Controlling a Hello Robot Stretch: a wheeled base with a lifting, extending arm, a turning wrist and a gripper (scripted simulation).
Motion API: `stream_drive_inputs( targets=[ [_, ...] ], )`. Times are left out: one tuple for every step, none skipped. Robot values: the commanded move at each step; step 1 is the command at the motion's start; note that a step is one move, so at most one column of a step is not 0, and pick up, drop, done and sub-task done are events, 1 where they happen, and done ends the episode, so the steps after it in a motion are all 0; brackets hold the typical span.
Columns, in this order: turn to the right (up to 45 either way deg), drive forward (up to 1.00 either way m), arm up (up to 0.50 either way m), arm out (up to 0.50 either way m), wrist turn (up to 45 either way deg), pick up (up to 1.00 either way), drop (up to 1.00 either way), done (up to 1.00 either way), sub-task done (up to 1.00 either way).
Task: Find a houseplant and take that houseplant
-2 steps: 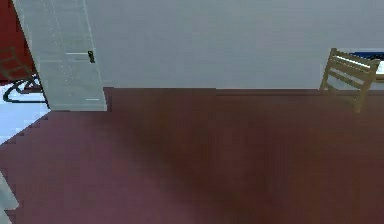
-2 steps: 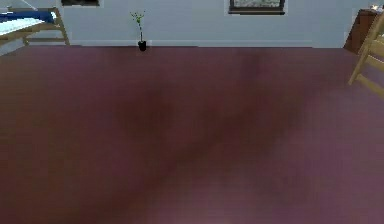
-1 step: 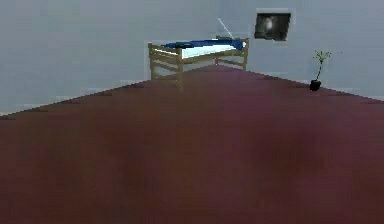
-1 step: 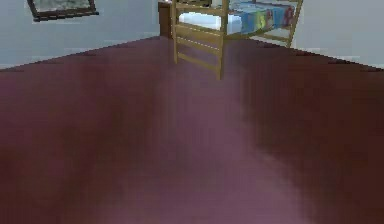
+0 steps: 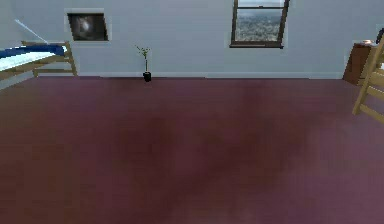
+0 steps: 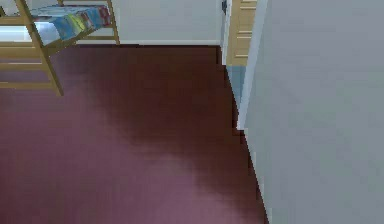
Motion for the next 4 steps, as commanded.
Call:
stream_drive_inputs(
  targets=[
    [0.0,0.05,0.0,0.0,0.0,0.0,0.0,0.0,0.0],
    [-45.0,0.0,0.0,0.0,0.0,0.0,0.0,0.0,0.0],
    [-39.0,0.0,0.0,0.0,0.0,0.0,0.0,0.0,0.0],
    [0.0,0.65,0.0,0.0,0.0,0.0,0.0,0.0,0.0]
  ],
)
